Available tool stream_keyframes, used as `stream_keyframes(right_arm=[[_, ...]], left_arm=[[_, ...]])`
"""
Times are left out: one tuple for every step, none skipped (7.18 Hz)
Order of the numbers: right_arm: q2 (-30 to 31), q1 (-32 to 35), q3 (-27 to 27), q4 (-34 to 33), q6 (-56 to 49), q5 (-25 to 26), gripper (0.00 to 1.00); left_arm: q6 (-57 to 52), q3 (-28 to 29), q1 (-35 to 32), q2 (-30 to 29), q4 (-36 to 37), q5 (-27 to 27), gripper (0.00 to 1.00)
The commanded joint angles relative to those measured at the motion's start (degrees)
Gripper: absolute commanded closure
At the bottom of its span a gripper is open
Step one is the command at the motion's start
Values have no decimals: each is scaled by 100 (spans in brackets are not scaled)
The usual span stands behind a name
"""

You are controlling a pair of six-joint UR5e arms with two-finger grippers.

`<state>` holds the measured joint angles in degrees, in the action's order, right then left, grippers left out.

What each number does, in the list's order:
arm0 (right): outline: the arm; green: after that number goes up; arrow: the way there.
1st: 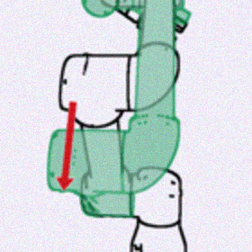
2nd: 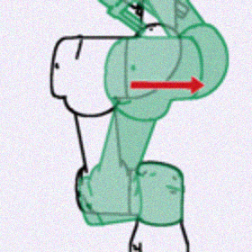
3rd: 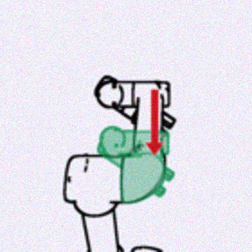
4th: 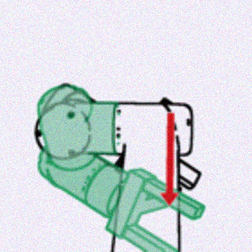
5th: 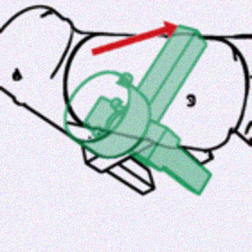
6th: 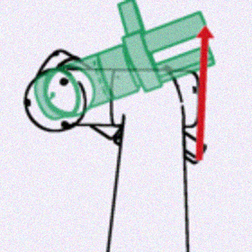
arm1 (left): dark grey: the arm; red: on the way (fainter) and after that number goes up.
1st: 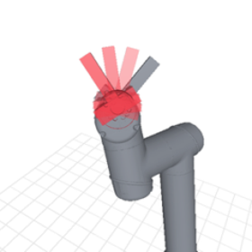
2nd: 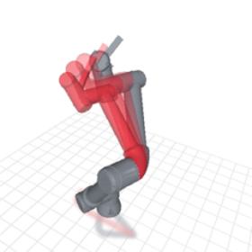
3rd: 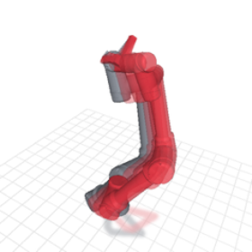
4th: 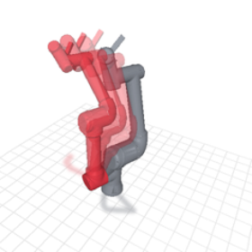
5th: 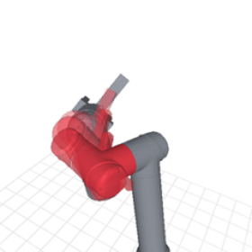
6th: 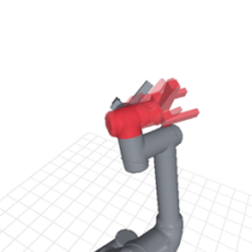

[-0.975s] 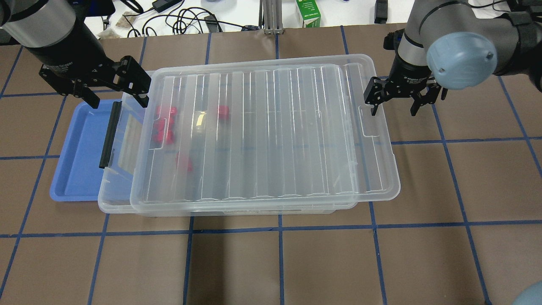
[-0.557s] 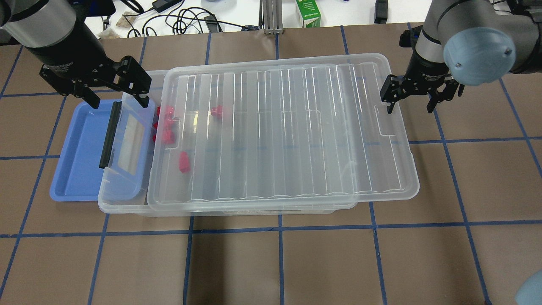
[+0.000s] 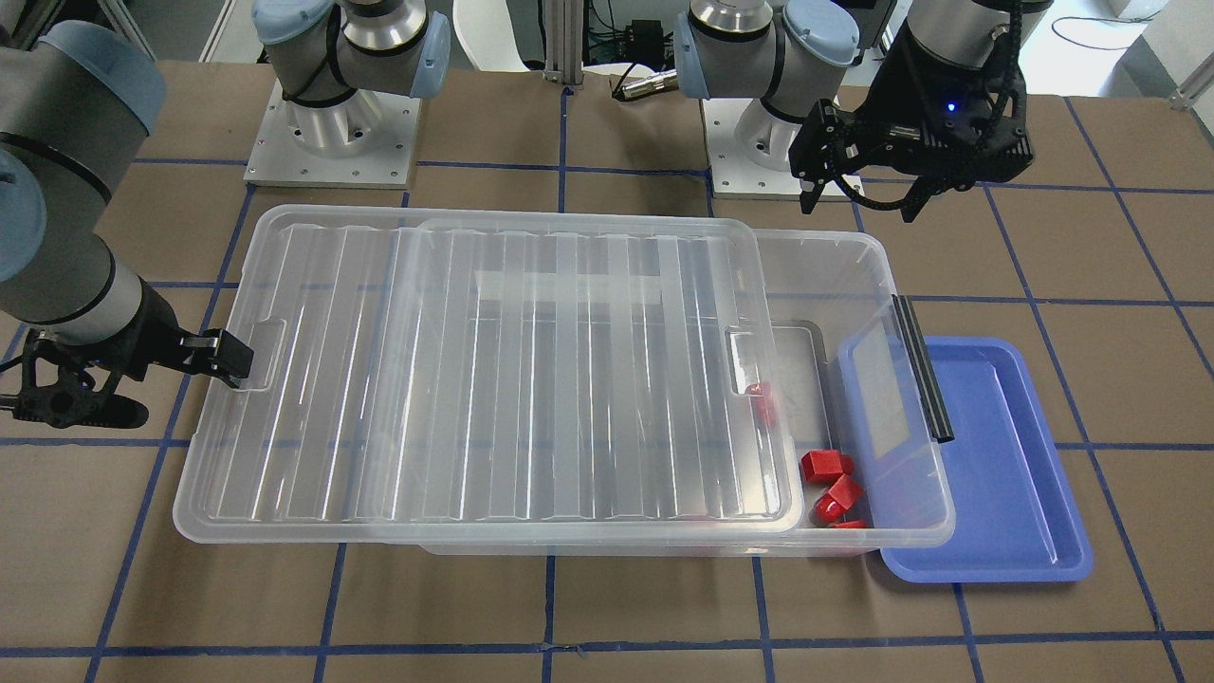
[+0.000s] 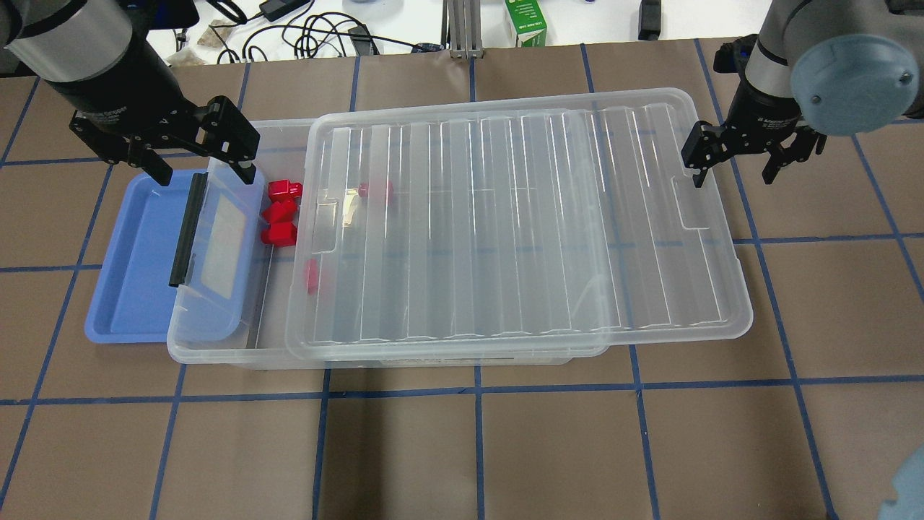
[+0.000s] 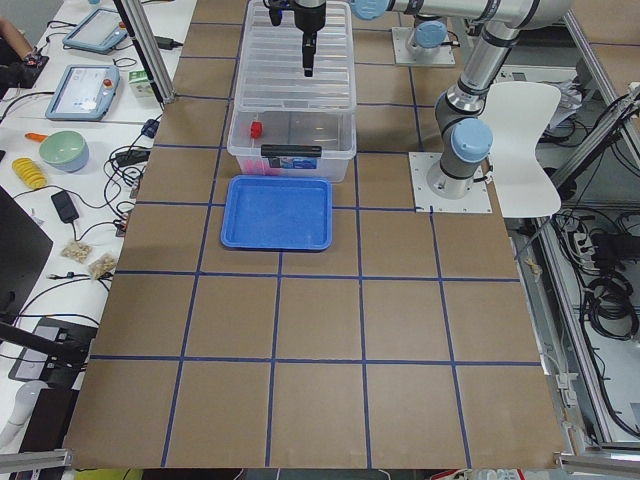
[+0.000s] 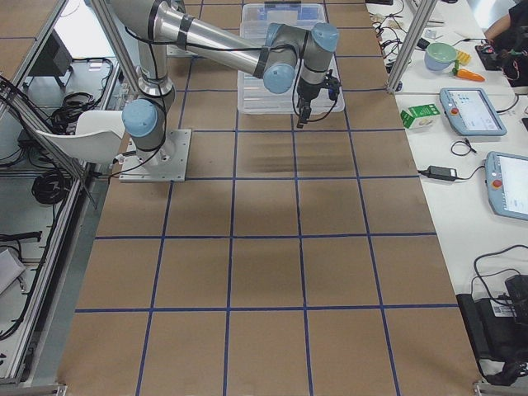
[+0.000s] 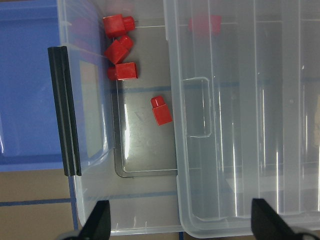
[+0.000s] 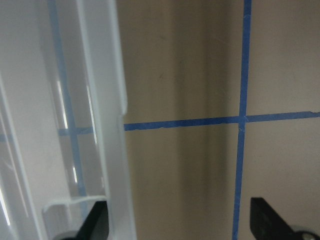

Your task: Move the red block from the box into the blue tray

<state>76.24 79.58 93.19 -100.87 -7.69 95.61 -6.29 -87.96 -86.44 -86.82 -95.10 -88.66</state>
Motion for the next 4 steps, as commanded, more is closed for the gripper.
stream_keyframes(right_arm=[[-4, -56, -11, -3, -92, 141, 0], [-4, -56, -11, -3, -145, 151, 0], [-13, -65, -20, -12, -276, 203, 0], [-13, -65, -20, -12, -329, 299, 0]], left_arm=[[5, -2, -4, -1, 0, -2, 0], [5, -2, -4, -1, 0, -2, 0], [5, -2, -4, -1, 0, 7, 0], [5, -2, -4, -1, 0, 7, 0]])
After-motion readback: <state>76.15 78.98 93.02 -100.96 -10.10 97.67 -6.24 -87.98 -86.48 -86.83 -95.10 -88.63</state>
